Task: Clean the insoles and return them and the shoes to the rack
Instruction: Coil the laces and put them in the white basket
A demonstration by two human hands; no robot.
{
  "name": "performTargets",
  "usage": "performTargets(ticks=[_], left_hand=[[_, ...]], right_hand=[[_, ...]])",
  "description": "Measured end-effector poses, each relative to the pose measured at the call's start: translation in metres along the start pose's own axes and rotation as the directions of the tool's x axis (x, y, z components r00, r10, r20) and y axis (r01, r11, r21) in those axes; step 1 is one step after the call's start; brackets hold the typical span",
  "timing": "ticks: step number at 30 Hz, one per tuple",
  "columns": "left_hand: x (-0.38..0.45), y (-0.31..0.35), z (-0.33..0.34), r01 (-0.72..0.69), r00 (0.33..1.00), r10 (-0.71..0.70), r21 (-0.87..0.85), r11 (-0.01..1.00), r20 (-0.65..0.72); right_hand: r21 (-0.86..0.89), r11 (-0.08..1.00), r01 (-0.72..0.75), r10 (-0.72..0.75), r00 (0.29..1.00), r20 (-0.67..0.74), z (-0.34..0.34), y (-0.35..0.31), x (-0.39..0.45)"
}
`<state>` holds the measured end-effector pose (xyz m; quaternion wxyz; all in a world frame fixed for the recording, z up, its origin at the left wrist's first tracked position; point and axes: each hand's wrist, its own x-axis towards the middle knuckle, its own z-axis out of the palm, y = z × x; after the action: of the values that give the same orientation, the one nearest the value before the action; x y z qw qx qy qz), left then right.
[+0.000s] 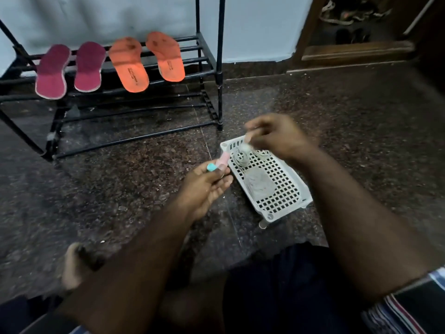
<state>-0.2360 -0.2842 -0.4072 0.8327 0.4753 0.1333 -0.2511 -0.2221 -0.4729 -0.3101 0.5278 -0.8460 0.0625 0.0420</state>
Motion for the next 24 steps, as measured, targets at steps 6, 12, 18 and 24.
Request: performTargets(ticks=[6, 12, 18, 24], left_hand=[[-0.018, -0.028, 0.023, 0.065, 0.997, -0.059, 0.168, 0.984, -0.045], [-0.004, -0.036, 0.043, 0.068, 0.993, -0.053, 0.144, 0.987, -0.107], [0.011, -0.039, 0.039, 0.086, 0.993, -0.074, 0.129, 0.988, -0.092], [0.021, -0.045, 0.042, 0.091, 0.993, -0.077, 0.167, 0.982, -0.089]], right_hand=[[0.133, 0.985, -0.111, 0.161, 0.873, -0.461, -0.053, 0.065, -0.023], [-0.319, 0.913, -0.253, 0.145, 0.934, -0.326, -0.044, 0.100, 0.001], [-0.586, 0.787, -0.191, 0.068, 0.972, -0.225, -0.030, 0.119, 0.026], [-0.665, 0.731, -0.151, 0.047, 0.984, -0.172, -0.019, 0.133, 0.038]])
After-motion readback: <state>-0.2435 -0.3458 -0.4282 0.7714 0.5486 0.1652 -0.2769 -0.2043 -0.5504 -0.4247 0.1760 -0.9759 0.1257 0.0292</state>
